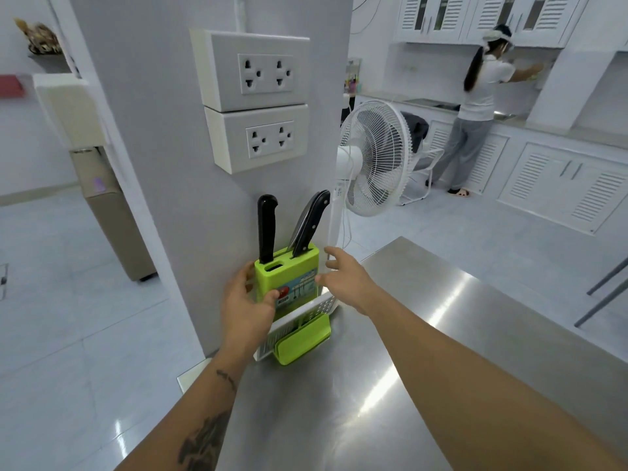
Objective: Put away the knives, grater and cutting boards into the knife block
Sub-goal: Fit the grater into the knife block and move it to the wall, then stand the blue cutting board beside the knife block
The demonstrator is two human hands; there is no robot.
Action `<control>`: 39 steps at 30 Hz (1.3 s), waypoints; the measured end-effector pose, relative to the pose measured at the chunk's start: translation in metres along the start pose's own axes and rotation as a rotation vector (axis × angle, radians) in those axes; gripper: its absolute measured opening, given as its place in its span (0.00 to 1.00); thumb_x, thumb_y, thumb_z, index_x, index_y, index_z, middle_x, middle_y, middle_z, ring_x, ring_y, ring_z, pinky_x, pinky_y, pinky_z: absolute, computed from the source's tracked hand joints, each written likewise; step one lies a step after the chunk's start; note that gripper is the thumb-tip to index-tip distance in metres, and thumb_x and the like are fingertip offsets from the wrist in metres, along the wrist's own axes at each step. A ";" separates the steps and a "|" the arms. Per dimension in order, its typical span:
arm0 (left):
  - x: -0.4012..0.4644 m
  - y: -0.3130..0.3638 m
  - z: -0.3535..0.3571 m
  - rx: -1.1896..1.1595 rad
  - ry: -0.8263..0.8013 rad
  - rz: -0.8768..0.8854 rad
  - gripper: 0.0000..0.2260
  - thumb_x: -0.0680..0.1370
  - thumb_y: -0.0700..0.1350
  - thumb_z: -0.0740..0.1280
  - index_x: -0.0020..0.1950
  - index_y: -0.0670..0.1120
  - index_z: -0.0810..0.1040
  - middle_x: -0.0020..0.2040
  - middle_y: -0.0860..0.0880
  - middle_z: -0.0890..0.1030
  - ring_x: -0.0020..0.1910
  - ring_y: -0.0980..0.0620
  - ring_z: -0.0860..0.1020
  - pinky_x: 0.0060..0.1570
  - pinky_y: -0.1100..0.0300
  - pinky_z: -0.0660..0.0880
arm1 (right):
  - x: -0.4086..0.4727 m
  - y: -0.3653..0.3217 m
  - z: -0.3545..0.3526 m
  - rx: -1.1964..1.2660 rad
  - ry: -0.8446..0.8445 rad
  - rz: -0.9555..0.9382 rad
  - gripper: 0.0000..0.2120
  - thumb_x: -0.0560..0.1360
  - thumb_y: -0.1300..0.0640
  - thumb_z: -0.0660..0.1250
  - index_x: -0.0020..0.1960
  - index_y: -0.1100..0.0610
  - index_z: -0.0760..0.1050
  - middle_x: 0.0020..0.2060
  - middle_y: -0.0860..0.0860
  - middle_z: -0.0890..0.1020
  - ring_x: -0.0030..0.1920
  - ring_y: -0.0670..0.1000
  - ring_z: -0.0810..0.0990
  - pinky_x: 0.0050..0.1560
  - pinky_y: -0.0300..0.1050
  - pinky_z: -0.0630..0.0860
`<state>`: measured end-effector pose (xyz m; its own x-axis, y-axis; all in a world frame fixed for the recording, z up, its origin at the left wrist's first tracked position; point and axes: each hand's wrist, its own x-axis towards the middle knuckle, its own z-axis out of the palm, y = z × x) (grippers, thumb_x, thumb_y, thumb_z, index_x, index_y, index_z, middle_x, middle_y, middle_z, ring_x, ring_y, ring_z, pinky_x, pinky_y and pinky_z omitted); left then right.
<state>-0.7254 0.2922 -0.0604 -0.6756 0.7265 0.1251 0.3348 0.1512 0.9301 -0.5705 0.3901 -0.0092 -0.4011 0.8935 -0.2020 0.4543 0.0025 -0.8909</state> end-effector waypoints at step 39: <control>-0.546 0.194 0.205 -0.139 -1.190 0.184 0.09 0.76 0.39 0.65 0.50 0.51 0.81 0.44 0.49 0.82 0.43 0.49 0.83 0.39 0.59 0.73 | -0.640 0.262 -0.276 -0.008 0.810 0.469 0.25 0.76 0.57 0.68 0.72 0.52 0.68 0.65 0.54 0.73 0.63 0.54 0.75 0.56 0.44 0.73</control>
<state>-0.1570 0.0627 -0.0190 0.4258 0.9023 -0.0682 0.2392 -0.0395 0.9702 0.0254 -0.0573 -0.0011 0.4995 0.8447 -0.1920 0.4361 -0.4368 -0.7868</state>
